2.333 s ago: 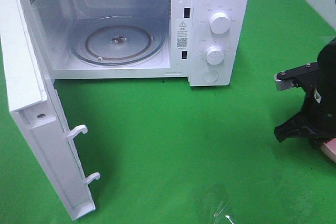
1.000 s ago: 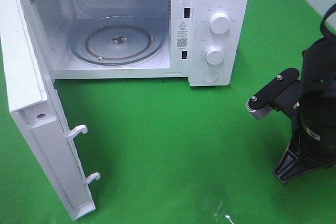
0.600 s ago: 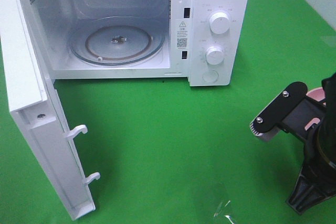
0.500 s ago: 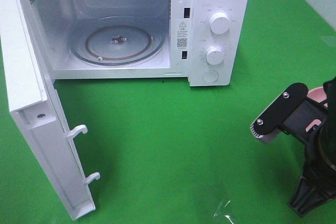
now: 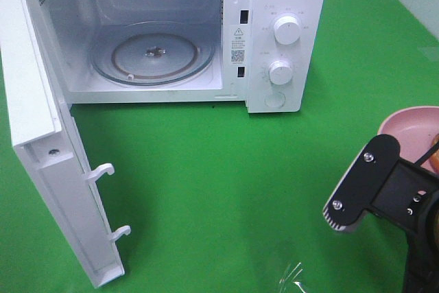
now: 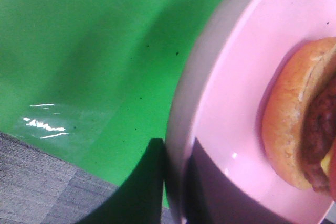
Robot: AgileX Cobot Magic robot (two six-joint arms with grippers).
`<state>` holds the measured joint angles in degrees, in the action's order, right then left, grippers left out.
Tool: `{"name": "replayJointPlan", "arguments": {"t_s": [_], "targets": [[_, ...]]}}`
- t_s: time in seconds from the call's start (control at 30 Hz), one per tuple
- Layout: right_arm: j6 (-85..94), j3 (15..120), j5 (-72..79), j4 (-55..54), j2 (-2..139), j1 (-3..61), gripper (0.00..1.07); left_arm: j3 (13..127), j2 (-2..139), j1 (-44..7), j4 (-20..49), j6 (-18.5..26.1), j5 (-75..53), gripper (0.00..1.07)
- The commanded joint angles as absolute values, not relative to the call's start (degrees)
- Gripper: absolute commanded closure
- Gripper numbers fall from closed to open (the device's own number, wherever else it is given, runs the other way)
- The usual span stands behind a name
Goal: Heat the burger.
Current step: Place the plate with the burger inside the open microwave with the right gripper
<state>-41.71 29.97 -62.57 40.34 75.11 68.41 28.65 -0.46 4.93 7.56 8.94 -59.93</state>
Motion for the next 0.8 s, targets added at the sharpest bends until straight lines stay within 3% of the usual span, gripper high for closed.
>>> {"name": "replayJointPlan", "arguments": {"t_s": [0.03, 0.33, 0.8], "targets": [[-41.83, 29.51, -65.83, 44.29, 74.71, 71.33, 1.07, 28.48, -1.6, 4.76, 8.08, 8.59, -59.36, 0.03], [-38.79, 29.51, -65.89, 46.81, 74.71, 76.95, 1.07, 28.48, -1.6, 4.76, 8.08, 8.59, -59.36, 0.03], [-30.83, 29.51, -62.05, 51.57, 74.71, 77.18, 1.07, 28.48, -1.6, 4.76, 8.08, 8.59, -59.36, 0.03]]}}
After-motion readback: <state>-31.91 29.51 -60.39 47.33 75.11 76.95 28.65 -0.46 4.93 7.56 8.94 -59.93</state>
